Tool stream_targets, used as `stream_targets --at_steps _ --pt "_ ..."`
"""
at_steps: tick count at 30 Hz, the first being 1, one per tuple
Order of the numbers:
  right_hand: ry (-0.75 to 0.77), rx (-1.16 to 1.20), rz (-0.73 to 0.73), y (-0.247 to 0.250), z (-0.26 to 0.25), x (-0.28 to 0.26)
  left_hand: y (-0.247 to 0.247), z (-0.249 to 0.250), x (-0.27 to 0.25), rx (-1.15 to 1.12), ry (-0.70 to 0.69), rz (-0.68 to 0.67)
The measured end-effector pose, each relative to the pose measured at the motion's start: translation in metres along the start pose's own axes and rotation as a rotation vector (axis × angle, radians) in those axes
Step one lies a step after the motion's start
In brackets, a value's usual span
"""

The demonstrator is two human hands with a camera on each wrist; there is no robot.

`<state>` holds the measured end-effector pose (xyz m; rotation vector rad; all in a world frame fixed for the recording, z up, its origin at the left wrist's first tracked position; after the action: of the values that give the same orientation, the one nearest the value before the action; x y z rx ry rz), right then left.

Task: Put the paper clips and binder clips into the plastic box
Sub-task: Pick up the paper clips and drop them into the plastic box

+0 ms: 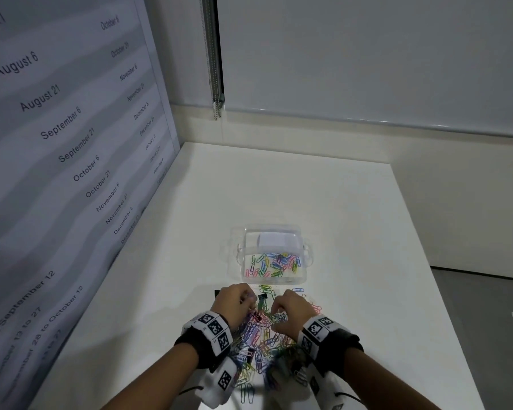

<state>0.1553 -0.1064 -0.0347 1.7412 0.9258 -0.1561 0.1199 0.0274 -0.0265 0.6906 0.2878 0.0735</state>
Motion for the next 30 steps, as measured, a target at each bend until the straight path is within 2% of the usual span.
stream_targets --at_steps 4,8,10,13,15,21,28,30 --pt "-0.031 0.131 0.086 0.015 0.006 0.000 0.006 -0.001 0.002 -0.067 0.032 0.032" --pt "-0.075 0.214 0.185 0.034 0.012 0.001 -0.008 0.000 0.006 -0.111 0.070 -0.068" --pt "-0.079 0.217 0.205 0.045 0.013 0.001 -0.020 0.004 0.006 0.029 0.045 -0.126" --pt "-0.073 0.235 0.240 0.068 0.011 0.002 -0.034 0.013 0.005 0.335 -0.074 -0.190" --pt "-0.067 0.294 0.281 0.085 0.008 0.003 -0.039 0.015 0.004 0.372 -0.103 -0.207" --pt "-0.049 0.455 0.419 0.121 0.005 0.010 -0.036 0.022 0.003 0.325 -0.143 -0.160" --pt "-0.055 0.345 0.366 0.100 0.009 0.012 -0.026 0.018 0.004 0.096 -0.151 -0.116" --pt "-0.035 0.251 0.297 0.082 0.011 0.010 -0.024 0.013 0.005 0.056 -0.119 -0.105"
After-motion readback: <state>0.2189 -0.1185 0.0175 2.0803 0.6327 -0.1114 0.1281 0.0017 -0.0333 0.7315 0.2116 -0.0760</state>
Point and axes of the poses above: each hand's wrist, its own x-axis towards the middle knuckle, its own y-axis out of the back of the hand, z = x × y, the point moved 8 cm from there along x, towards the middle knuckle, and after that the axes turned 6 degrees about -y, right-handed, at the moved point
